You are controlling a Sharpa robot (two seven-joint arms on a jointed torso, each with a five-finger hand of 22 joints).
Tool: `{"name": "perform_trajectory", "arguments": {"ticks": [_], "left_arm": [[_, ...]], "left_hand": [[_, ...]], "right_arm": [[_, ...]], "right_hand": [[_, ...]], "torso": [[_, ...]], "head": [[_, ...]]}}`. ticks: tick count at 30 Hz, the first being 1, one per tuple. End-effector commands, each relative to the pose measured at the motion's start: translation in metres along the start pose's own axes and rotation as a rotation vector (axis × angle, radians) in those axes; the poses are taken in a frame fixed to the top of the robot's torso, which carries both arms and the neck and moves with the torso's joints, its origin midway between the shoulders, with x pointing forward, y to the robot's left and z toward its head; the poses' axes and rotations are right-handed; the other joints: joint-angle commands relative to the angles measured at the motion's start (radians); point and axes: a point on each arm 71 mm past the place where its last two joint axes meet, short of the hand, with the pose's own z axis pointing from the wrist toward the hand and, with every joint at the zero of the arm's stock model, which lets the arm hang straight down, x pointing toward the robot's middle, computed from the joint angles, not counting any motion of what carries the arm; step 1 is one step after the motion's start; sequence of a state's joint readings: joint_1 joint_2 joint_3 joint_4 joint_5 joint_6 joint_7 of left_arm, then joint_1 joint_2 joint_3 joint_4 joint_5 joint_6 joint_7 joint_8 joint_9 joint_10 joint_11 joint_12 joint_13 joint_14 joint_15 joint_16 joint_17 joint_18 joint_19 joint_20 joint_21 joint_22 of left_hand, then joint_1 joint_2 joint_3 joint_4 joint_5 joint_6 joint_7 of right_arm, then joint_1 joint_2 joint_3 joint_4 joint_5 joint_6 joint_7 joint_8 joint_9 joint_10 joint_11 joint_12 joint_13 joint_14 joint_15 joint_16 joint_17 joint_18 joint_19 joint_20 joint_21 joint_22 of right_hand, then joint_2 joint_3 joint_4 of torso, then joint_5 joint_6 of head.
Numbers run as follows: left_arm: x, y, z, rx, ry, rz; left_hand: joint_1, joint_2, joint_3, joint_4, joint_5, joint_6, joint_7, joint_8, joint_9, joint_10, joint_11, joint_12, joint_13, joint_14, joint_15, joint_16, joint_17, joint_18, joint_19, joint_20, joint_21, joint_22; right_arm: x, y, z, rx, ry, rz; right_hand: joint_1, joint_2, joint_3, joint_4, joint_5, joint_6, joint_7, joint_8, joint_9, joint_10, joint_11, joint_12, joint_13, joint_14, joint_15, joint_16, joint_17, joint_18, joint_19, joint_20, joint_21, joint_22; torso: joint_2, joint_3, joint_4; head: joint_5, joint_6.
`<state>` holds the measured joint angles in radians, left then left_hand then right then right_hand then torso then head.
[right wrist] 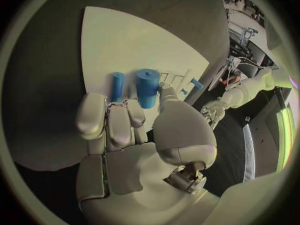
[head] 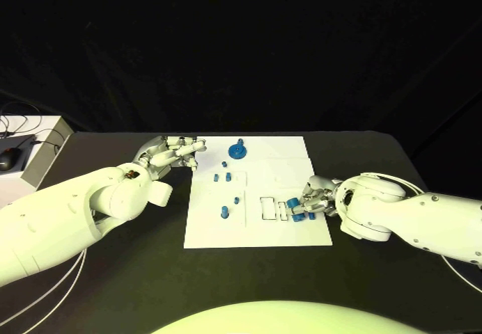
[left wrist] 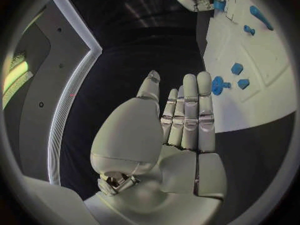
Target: Assemble the parts on the task board
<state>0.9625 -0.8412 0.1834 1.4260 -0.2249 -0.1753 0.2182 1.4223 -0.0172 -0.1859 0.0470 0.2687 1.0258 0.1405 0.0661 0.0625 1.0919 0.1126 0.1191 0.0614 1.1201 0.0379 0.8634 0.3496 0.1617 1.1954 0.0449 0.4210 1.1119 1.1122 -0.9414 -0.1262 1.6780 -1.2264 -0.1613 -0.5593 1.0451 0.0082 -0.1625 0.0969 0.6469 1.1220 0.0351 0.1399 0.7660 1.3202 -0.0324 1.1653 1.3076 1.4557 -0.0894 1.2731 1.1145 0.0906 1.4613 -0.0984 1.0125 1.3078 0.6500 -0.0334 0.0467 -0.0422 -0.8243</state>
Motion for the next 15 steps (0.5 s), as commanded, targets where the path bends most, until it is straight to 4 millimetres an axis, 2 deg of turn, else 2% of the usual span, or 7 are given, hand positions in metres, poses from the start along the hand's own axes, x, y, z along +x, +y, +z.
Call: {"name": "perform_trajectory", "arguments": {"ticks": [1,9,15], "left_arm": [[0.002,0.000,0.000,0.002,0.020,-0.005],[0.002,0.000,0.000,0.000,0.022,-0.006],[0.002,0.000,0.000,-0.001,0.024,-0.006]], "left_hand": [[-0.008,0.004,0.000,0.002,-0.004,-0.006,-0.001,-0.001,0.001,-0.002,-0.002,0.001,0.001,-0.004,0.002,-0.004,-0.001,0.013,0.000,-0.003,-0.003,-0.001],[-0.008,0.004,0.000,0.002,-0.004,-0.006,-0.001,-0.001,0.001,-0.002,-0.002,0.001,0.001,-0.004,0.002,-0.004,-0.001,0.013,0.000,-0.003,-0.003,-0.001],[-0.008,0.004,0.000,0.002,-0.004,-0.006,-0.001,-0.001,0.001,-0.002,-0.002,0.001,0.001,-0.004,0.002,-0.004,-0.001,0.013,0.000,-0.003,-0.003,-0.001]], "right_arm": [[0.000,0.002,-0.003,-0.004,0.019,0.127],[-0.016,0.006,-0.011,-0.003,0.010,0.213],[-0.019,0.013,-0.012,-0.013,0.027,0.239]], "right_hand": [[0.029,0.046,0.032,-0.042,0.009,0.006,-0.005,0.007,0.011,0.005,-0.007,-0.007,0.038,0.004,-0.007,-0.003,0.000,-0.002,0.075,-0.010,0.000,0.128],[0.026,0.052,0.037,-0.054,0.017,0.006,-0.006,0.007,0.009,0.005,-0.008,-0.009,0.038,0.004,-0.007,-0.002,0.001,-0.003,0.075,-0.011,0.003,0.129],[0.018,0.055,0.038,-0.056,0.017,0.006,-0.006,0.007,0.008,0.005,-0.008,-0.009,0.038,0.004,-0.007,-0.003,0.000,-0.003,0.075,-0.011,0.003,0.129]], "torso": [[0.000,-0.0002,-0.0005],[-0.001,-0.0012,-0.0001],[0.000,-0.0007,0.0000]], "head": [[0.000,0.000],[0.002,0.000],[0.005,-0.001]]}}
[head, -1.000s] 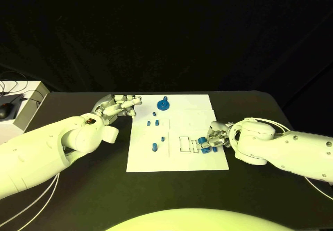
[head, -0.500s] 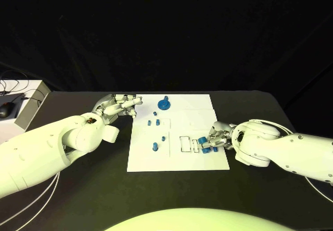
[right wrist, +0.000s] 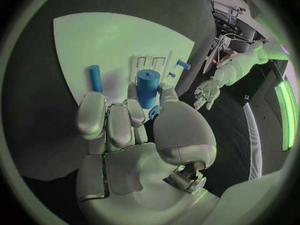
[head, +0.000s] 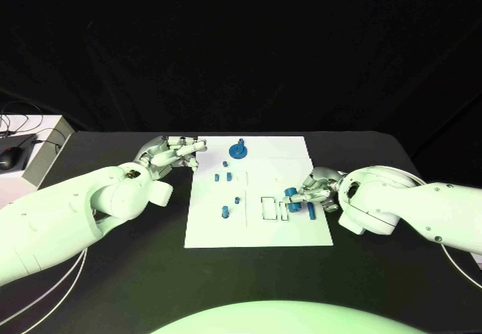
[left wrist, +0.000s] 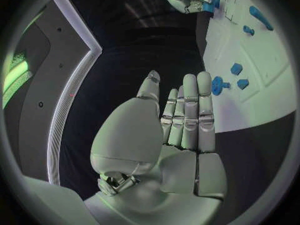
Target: Assemble the parts on the task board
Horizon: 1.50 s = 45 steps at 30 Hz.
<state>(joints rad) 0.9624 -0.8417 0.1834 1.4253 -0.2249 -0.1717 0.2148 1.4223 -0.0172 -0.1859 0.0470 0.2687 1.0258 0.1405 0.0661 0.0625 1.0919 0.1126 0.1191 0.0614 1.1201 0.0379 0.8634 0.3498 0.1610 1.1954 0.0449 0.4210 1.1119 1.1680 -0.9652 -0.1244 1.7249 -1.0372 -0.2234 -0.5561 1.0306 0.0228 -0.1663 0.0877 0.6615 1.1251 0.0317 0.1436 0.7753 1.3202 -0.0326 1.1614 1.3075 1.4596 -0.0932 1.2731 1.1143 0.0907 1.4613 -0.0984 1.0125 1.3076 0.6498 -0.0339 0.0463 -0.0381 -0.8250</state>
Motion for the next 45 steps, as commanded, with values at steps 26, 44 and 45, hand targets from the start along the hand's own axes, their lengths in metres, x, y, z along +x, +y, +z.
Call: {"name": "perform_trajectory", "arguments": {"ticks": [26,44,45], "left_arm": [[0.004,0.000,0.000,0.000,0.030,-0.008],[0.002,-0.001,-0.001,-0.001,0.028,-0.006],[0.002,-0.001,-0.001,-0.001,0.027,-0.006]], "left_hand": [[-0.010,0.006,-0.001,0.003,-0.004,-0.005,-0.001,-0.001,0.001,-0.003,-0.001,0.001,0.001,-0.004,0.002,-0.003,-0.001,0.014,0.000,-0.003,-0.003,-0.001],[-0.010,0.006,-0.001,0.003,-0.004,-0.005,-0.001,-0.001,0.001,-0.003,-0.001,0.001,0.001,-0.004,0.002,-0.003,-0.001,0.014,0.000,-0.003,-0.003,-0.001],[-0.010,0.006,-0.001,0.003,-0.004,-0.005,-0.001,-0.001,0.001,-0.003,-0.001,0.001,0.001,-0.004,0.002,-0.003,-0.001,0.014,0.000,-0.003,-0.003,-0.001]], "right_arm": [[0.022,0.037,0.023,-0.043,0.074,-0.042],[0.031,0.037,0.027,-0.040,0.107,-0.086],[0.031,0.037,0.027,-0.040,0.108,-0.087]], "right_hand": [[0.025,0.044,0.040,-0.049,-0.026,0.000,-0.002,0.008,0.002,-0.001,-0.007,-0.013,0.033,-0.001,-0.003,-0.009,-0.004,-0.002,0.074,-0.010,-0.008,0.127],[0.026,0.047,0.041,-0.054,-0.034,-0.002,-0.001,0.009,0.003,-0.005,-0.006,-0.017,0.030,-0.001,-0.002,-0.011,-0.006,-0.002,0.074,-0.010,-0.011,0.127],[0.026,0.047,0.041,-0.054,-0.034,-0.002,-0.001,0.009,0.003,-0.005,-0.006,-0.017,0.030,-0.001,-0.002,-0.011,-0.006,-0.002,0.074,-0.010,-0.011,0.127]], "torso": [[0.001,-0.0006,0.0003],[0.001,-0.0002,0.0002],[0.001,-0.0001,0.0000]], "head": [[0.010,-0.004],[0.017,-0.009],[0.018,-0.010]]}}
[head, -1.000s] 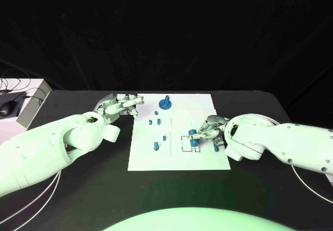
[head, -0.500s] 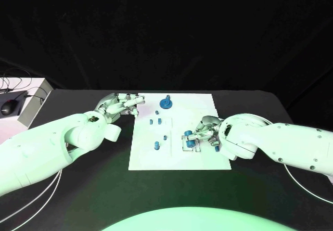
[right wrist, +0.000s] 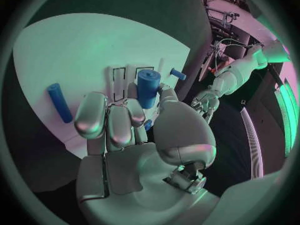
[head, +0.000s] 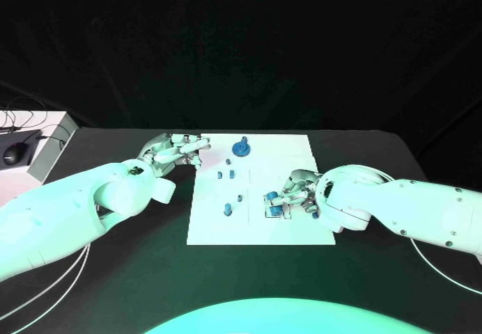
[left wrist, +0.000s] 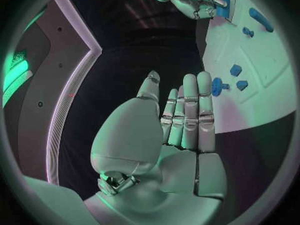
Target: Assemble the parts on the task board
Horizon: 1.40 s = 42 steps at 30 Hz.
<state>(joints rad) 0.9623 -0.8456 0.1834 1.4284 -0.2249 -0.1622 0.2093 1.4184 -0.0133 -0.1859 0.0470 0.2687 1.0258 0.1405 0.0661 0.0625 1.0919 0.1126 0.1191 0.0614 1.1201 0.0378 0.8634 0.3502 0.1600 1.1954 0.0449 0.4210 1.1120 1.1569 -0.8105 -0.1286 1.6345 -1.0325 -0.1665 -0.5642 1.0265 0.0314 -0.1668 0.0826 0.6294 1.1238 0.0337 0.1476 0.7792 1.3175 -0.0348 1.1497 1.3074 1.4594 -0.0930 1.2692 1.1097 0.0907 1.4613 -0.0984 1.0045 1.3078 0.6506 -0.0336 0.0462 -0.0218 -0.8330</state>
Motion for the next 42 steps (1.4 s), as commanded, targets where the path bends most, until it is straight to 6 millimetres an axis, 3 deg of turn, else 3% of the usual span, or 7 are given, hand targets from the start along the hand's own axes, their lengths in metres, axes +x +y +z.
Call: {"name": "perform_trajectory", "arguments": {"ticks": [1,8,15,17,36,38,42], "left_arm": [[0.0020,-0.0006,-0.0001,0.005,0.018,-0.005],[0.0020,-0.0007,-0.0003,0.005,0.019,-0.005],[0.0015,-0.0008,-0.0007,0.004,0.017,-0.004],[0.0014,-0.0009,-0.0009,0.004,0.017,-0.004],[0.0004,-0.0011,-0.0016,0.003,0.014,-0.003],[0.0003,-0.0011,-0.0016,0.003,0.014,-0.003],[0.0003,-0.0010,-0.0015,0.004,0.015,-0.003]], "left_hand": [[-0.006,0.002,-0.001,0.003,-0.004,-0.005,-0.001,-0.001,0.001,-0.003,-0.001,0.001,0.001,-0.004,0.002,-0.003,-0.001,0.015,0.000,-0.003,-0.003,-0.001],[-0.005,0.002,-0.002,0.004,-0.004,-0.005,0.000,-0.001,0.001,-0.004,-0.001,0.002,0.001,-0.003,0.002,-0.002,-0.002,0.016,0.001,-0.002,-0.004,-0.001],[-0.005,0.002,-0.002,0.004,-0.004,-0.005,0.000,-0.001,0.001,-0.004,-0.001,0.002,0.001,-0.003,0.002,-0.002,-0.002,0.016,0.001,-0.002,-0.004,-0.001],[-0.005,0.002,-0.002,0.004,-0.004,-0.005,0.000,-0.001,0.001,-0.004,-0.001,0.002,0.001,-0.003,0.002,-0.002,-0.002,0.016,0.001,-0.002,-0.004,-0.001],[-0.006,0.001,-0.002,0.005,-0.004,-0.006,0.000,-0.001,0.001,-0.004,-0.001,0.002,0.001,-0.003,0.002,-0.003,-0.002,0.016,0.001,-0.002,-0.004,0.000],[-0.006,0.001,-0.002,0.005,-0.004,-0.006,0.000,-0.001,0.001,-0.004,-0.001,0.002,0.001,-0.003,0.002,-0.003,-0.002,0.016,0.001,-0.002,-0.004,0.000],[-0.006,0.001,-0.002,0.005,-0.004,-0.006,0.000,-0.001,0.001,-0.004,-0.001,0.002,0.001,-0.003,0.002,-0.003,-0.002,0.016,0.001,-0.002,-0.004,0.000]], "right_arm": [[0.0044,-0.0005,0.0006,0.001,0.022,-0.036],[0.0048,0.0002,0.0023,0.001,0.015,-0.034],[0.0045,0.0004,0.0060,0.006,0.011,-0.033],[0.0048,0.0006,0.0069,0.007,0.012,-0.034],[0.0090,0.0015,0.0090,0.002,0.008,-0.023],[0.0092,0.0019,0.0086,-0.001,0.000,-0.017],[0.0093,0.0021,0.0078,-0.006,-0.013,-0.011]], "right_hand": [[0.030,0.038,0.042,-0.049,-0.002,-0.001,-0.003,0.005,-0.001,-0.002,-0.004,-0.006,0.030,-0.001,-0.002,-0.007,-0.001,-0.002,0.074,-0.010,-0.003,0.127],[0.024,0.038,0.041,-0.050,-0.007,-0.002,-0.003,0.006,-0.001,-0.005,-0.004,-0.010,0.027,-0.001,-0.002,-0.008,-0.001,-0.002,0.074,-0.010,-0.004,0.127],[0.009,0.039,0.030,-0.035,-0.083,-0.003,0.000,0.006,-0.002,-0.009,-0.001,-0.014,0.024,-0.001,0.000,-0.008,0.000,-0.002,0.074,-0.008,-0.006,0.127],[0.002,0.037,0.023,-0.028,-0.134,-0.004,0.002,0.005,-0.002,-0.010,0.000,-0.015,0.023,-0.001,0.001,-0.009,-0.001,-0.002,0.074,-0.008,-0.006,0.127],[-0.021,0.008,-0.003,0.015,-0.268,-0.010,0.009,-0.007,-0.017,-0.027,0.007,-0.039,0.002,-0.002,0.005,-0.015,-0.004,0.001,0.073,-0.002,-0.019,0.126],[-0.043,-0.014,-0.004,0.048,-0.357,-0.011,0.010,-0.010,-0.021,-0.031,0.008,-0.047,-0.007,-0.002,0.006,-0.015,-0.003,0.002,0.073,-0.001,-0.020,0.126],[-0.061,-0.085,0.068,0.132,-0.441,-0.010,0.010,-0.011,-0.025,-0.033,0.011,-0.045,-0.014,-0.002,0.006,-0.015,0.000,0.003,0.073,0.000,-0.019,0.127]], "torso": [[0.000,-0.0005,0.0001],[0.000,-0.0008,0.0009],[0.000,-0.0010,0.0011],[0.000,-0.0012,0.0007],[0.000,-0.0003,0.0002],[0.000,-0.0001,-0.0001],[0.000,0.0005,-0.0001]], "head": [[0.001,-0.002],[0.002,-0.002],[0.005,-0.005],[0.006,-0.006],[0.011,-0.007],[0.012,-0.007],[0.013,-0.007]]}}
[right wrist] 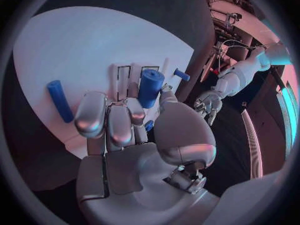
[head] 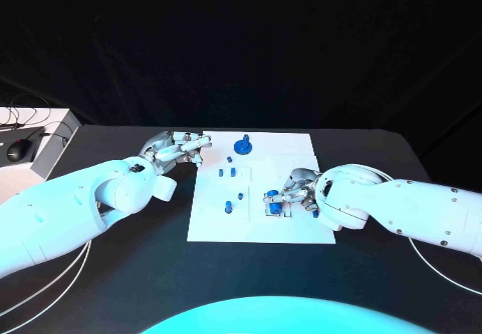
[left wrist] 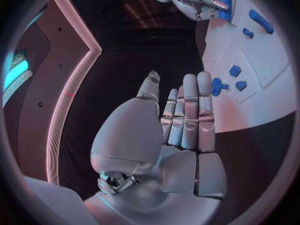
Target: Assemble the parts on the task board
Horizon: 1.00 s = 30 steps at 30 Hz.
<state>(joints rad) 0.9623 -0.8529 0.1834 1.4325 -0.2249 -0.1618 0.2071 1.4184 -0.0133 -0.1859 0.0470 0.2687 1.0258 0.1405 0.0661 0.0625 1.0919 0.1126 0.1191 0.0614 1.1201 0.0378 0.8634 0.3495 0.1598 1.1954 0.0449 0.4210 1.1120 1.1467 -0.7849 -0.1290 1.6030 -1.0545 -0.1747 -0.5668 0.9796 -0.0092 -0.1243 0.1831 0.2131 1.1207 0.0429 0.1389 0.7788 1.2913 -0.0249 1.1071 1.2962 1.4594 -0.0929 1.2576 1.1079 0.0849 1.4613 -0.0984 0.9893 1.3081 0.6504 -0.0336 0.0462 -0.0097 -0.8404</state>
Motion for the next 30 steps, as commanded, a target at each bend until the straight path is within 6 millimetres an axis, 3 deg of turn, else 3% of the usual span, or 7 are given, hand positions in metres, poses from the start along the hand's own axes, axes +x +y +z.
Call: {"name": "perform_trajectory", "arguments": {"ticks": [1,3,5,10,18,30], "left_arm": [[0.002,-0.001,0.000,0.006,0.018,-0.005],[0.003,-0.001,0.000,0.007,0.020,-0.005],[0.003,-0.001,0.000,0.007,0.022,-0.006],[0.003,-0.001,0.000,0.007,0.023,-0.006],[0.003,-0.001,0.000,0.006,0.023,-0.006],[0.002,0.000,0.000,0.007,0.022,-0.006]], "left_hand": [[-0.006,0.001,-0.002,0.005,-0.004,-0.006,0.000,-0.001,0.001,-0.004,-0.001,0.002,0.001,-0.003,0.002,-0.003,-0.001,0.016,0.001,-0.002,-0.004,0.000],[-0.004,0.000,-0.001,0.005,-0.002,-0.012,0.000,-0.002,0.001,-0.006,-0.001,0.001,0.001,-0.003,0.002,-0.003,-0.001,0.016,0.001,-0.002,-0.004,-0.001],[-0.002,0.001,0.001,0.004,0.000,-0.014,0.000,-0.002,0.001,-0.007,0.000,0.001,0.001,-0.004,0.002,-0.003,-0.001,0.016,0.001,-0.002,-0.004,-0.001],[-0.006,-0.002,-0.001,0.006,-0.002,-0.014,0.000,-0.001,0.001,-0.008,0.000,0.001,0.001,-0.004,0.003,-0.003,-0.001,0.016,0.000,-0.002,-0.005,-0.001],[-0.006,-0.002,-0.001,0.006,-0.002,-0.014,0.000,-0.001,0.001,-0.008,0.000,0.001,0.001,-0.004,0.003,-0.003,-0.001,0.016,0.000,-0.002,-0.005,-0.001],[-0.006,-0.003,0.001,0.007,-0.003,-0.013,0.001,-0.001,0.001,-0.009,0.000,0.002,0.001,-0.004,0.003,-0.003,-0.001,0.016,0.001,-0.002,-0.005,-0.001]], "right_arm": [[0.007,0.002,0.000,-0.015,-0.002,0.004],[0.007,0.002,-0.001,-0.016,-0.007,0.006],[0.006,0.001,-0.001,-0.018,-0.013,0.010],[0.006,0.000,-0.002,-0.018,-0.024,0.017],[0.004,-0.004,-0.006,-0.019,-0.047,0.034],[-0.009,-0.015,-0.028,-0.072,-0.118,0.111]], "right_hand": [[-0.019,-0.070,0.046,0.058,-0.032,-0.007,0.000,-0.002,-0.025,-0.007,0.001,-0.001,-0.004,-0.002,0.006,-0.004,0.002,0.009,0.073,0.000,-0.005,0.126],[-0.023,-0.092,0.061,0.094,-0.046,-0.007,0.001,-0.002,-0.026,-0.007,0.000,0.000,-0.005,-0.001,0.006,-0.004,0.003,0.008,0.074,0.000,-0.002,0.127],[-0.043,-0.114,0.067,0.105,-0.095,-0.006,0.002,-0.001,-0.025,-0.007,-0.002,0.001,-0.006,-0.001,0.007,-0.004,0.004,0.008,0.074,-0.001,-0.002,0.127],[-0.073,-0.127,0.073,0.108,-0.120,-0.004,0.001,0.001,-0.024,-0.006,-0.002,0.002,-0.006,-0.001,0.006,-0.003,0.004,0.008,0.074,-0.001,0.000,0.127],[-0.073,-0.121,0.077,0.107,-0.122,-0.003,0.000,0.004,-0.023,-0.005,-0.003,0.003,-0.007,-0.001,0.006,-0.003,0.005,0.008,0.074,-0.001,0.001,0.127],[-0.039,-0.077,0.055,0.093,-0.082,0.000,-0.004,0.015,-0.013,0.007,-0.007,0.018,0.002,0.001,0.003,0.004,0.011,0.006,0.074,-0.004,0.015,0.128]], "torso": [[0.000,0.0006,-0.0003],[0.000,0.0003,-0.0003],[0.000,0.0006,-0.0002],[0.001,0.0010,0.0001],[0.001,0.0009,0.0000],[0.000,0.0008,-0.0006]], "head": [[0.001,0.000],[0.001,0.000],[0.001,0.001],[0.000,0.001],[0.002,0.001],[-0.003,0.006]]}}
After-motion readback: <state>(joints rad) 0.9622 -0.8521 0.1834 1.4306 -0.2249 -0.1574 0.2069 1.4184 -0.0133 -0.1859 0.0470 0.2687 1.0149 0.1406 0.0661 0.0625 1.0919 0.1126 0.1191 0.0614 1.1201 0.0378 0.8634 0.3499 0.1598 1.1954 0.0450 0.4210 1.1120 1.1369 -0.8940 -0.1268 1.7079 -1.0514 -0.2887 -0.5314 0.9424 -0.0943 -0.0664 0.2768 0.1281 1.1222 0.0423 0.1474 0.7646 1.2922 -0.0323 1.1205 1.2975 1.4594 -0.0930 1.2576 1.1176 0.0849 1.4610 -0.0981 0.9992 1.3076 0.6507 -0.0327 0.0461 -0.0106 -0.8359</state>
